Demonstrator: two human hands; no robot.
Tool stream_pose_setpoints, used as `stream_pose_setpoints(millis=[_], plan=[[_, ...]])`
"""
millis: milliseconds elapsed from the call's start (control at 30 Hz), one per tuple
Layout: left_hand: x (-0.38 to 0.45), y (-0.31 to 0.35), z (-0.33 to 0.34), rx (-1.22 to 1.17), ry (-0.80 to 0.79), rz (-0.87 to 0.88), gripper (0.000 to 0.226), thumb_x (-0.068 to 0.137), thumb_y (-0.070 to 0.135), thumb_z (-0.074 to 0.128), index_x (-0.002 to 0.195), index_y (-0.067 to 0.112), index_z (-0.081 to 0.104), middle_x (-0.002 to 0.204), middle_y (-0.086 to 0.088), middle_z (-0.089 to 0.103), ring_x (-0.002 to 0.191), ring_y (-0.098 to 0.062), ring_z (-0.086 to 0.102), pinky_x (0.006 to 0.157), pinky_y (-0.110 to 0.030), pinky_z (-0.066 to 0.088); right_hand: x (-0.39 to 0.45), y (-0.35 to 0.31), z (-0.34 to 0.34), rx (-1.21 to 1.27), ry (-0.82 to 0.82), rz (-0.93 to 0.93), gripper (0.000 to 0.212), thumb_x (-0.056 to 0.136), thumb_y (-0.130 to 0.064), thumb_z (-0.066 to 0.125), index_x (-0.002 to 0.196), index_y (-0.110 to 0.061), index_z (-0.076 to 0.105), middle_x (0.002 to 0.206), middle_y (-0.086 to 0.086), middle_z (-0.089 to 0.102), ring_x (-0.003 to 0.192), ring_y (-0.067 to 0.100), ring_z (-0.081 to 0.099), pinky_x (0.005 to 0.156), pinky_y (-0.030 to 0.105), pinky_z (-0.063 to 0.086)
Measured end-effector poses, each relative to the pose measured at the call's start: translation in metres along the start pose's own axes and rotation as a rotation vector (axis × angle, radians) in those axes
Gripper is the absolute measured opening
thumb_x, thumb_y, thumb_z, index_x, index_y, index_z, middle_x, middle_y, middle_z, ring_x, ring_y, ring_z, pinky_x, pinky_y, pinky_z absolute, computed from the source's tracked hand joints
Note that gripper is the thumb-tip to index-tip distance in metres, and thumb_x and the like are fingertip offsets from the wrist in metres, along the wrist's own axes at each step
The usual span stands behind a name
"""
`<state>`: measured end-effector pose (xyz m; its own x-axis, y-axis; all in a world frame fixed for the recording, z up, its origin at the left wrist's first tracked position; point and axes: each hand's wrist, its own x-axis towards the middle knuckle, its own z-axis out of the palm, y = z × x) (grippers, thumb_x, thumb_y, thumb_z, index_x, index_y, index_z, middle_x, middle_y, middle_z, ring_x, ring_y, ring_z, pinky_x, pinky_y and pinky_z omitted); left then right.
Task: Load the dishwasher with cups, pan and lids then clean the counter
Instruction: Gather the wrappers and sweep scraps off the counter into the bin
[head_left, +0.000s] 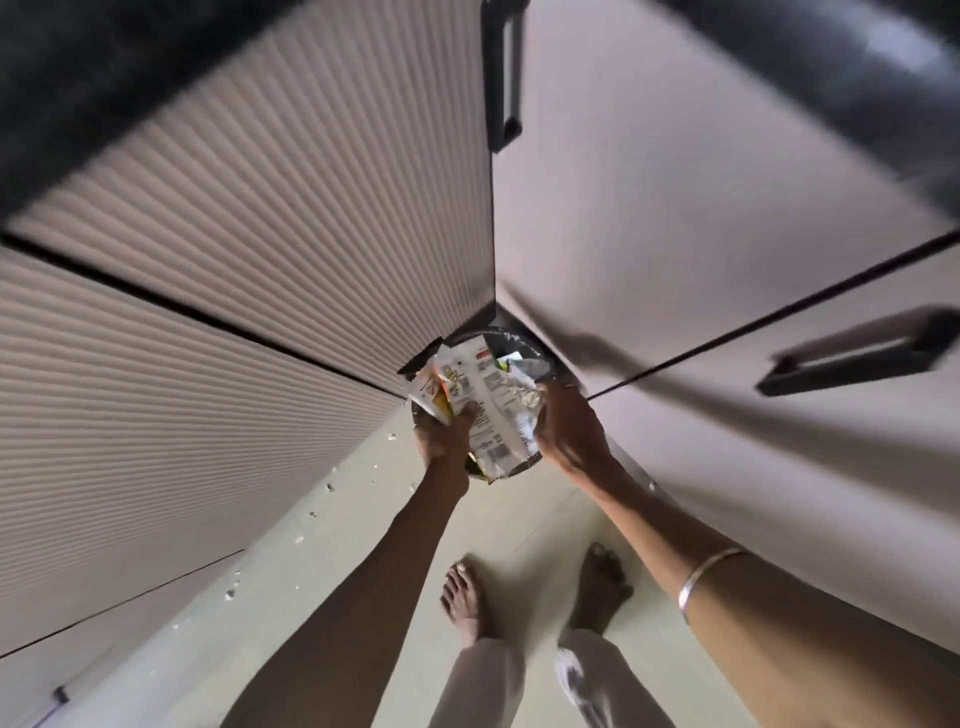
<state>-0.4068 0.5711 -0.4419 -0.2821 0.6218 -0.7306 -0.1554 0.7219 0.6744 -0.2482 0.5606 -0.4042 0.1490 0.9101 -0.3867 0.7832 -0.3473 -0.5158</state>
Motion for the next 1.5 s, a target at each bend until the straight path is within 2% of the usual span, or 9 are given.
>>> stream_pose_setpoints(millis=[67,133,267,500,733,967,1067,1300,1500], plan=[[0.024,-0.014,0.003,0.088,0.015,0.036,0.041,0.066,0.028,0.087,0.102,0.026,0.065,0.105,-0.005,0.074,0.095,-0.026,0.071,0.082,-0.045,0.059,0.012,0.016,0.023,-0.076,0.002,-0.025,0.038,0.089,-0.004,0.045,0.126,-0.009,0.053,0.113,0.019,0.061,0.100,0.034,0.062,0.085,0.041,0.052],[0.035,-0.024,0.001,0.245,0.129,0.109,0.059,0.063,0.036,0.086,0.116,0.025,0.064,0.113,-0.001,0.071,0.103,-0.021,0.067,0.090,-0.037,0.055,0.020,0.029,0.041,-0.113,-0.005,-0.022,0.037,0.089,-0.006,0.047,0.126,-0.008,0.052,0.114,0.017,0.060,0.105,0.035,0.059,0.088,0.040,0.046],[0.021,-0.033,-0.008,0.435,0.296,0.290,0.053,0.080,0.017,0.072,0.130,0.008,0.058,0.116,-0.014,0.068,0.108,-0.031,0.062,0.090,-0.033,0.044,0.024,0.036,0.053,-0.116,-0.041,-0.033,0.033,0.094,-0.012,0.044,0.125,-0.009,0.051,0.116,0.016,0.060,0.105,0.034,0.059,0.086,0.041,0.048],[-0.010,-0.035,-0.031,0.840,0.040,0.545,0.046,0.092,0.015,0.058,0.137,0.007,0.052,0.133,-0.014,0.060,0.114,-0.036,0.061,0.092,-0.041,0.050,0.018,0.016,0.036,-0.166,-0.090,-0.054,0.030,0.095,-0.017,0.044,0.122,-0.006,0.051,0.108,0.017,0.062,0.098,0.033,0.061,0.082,0.041,0.051],[-0.070,0.009,-0.039,0.949,-0.041,0.536,0.035,0.097,0.023,0.048,0.130,0.012,0.054,0.125,-0.012,0.062,0.109,-0.037,0.060,0.084,-0.044,0.050,-0.024,-0.024,-0.015,-0.145,-0.089,-0.052,0.027,0.096,-0.015,0.042,0.116,0.001,0.050,0.115,0.021,0.057,0.106,0.038,0.056,0.084,0.043,0.050],[-0.169,0.088,-0.052,1.017,-0.092,0.693,0.031,0.098,0.022,0.044,0.124,0.009,0.055,0.124,-0.015,0.058,0.115,-0.035,0.054,0.099,-0.045,0.046,-0.090,-0.079,-0.099,-0.119,-0.124,-0.041,0.034,0.100,-0.020,0.036,0.126,0.000,0.045,0.126,0.021,0.053,0.113,0.037,0.054,0.090,0.043,0.048],[-0.206,0.123,-0.056,1.035,-0.101,0.658,0.042,0.100,0.025,0.042,0.136,0.005,0.050,0.141,-0.018,0.051,0.132,-0.035,0.045,0.111,-0.042,0.037,-0.112,-0.109,-0.144,-0.176,-0.086,-0.082,0.036,0.101,-0.019,0.036,0.129,0.001,0.045,0.130,0.018,0.052,0.118,0.034,0.050,0.096,0.042,0.042],[-0.292,0.185,-0.070,1.007,-0.126,0.690,0.044,0.102,0.033,0.039,0.142,0.016,0.044,0.147,-0.006,0.044,0.134,-0.026,0.043,0.110,-0.038,0.037,-0.153,-0.171,-0.202,-0.241,-0.057,-0.088,0.051,0.092,-0.034,0.031,0.138,-0.013,0.039,0.134,0.010,0.049,0.122,0.032,0.049,0.093,0.049,0.049],[-0.362,0.248,-0.073,0.960,-0.131,0.779,0.039,0.104,0.021,0.034,0.137,0.007,0.046,0.139,-0.013,0.051,0.128,-0.030,0.049,0.107,-0.039,0.037,-0.198,-0.241,-0.277,-0.156,-0.023,-0.143,0.041,0.099,-0.022,0.044,0.134,-0.002,0.043,0.139,0.016,0.047,0.133,0.036,0.042,0.108,0.045,0.039]])
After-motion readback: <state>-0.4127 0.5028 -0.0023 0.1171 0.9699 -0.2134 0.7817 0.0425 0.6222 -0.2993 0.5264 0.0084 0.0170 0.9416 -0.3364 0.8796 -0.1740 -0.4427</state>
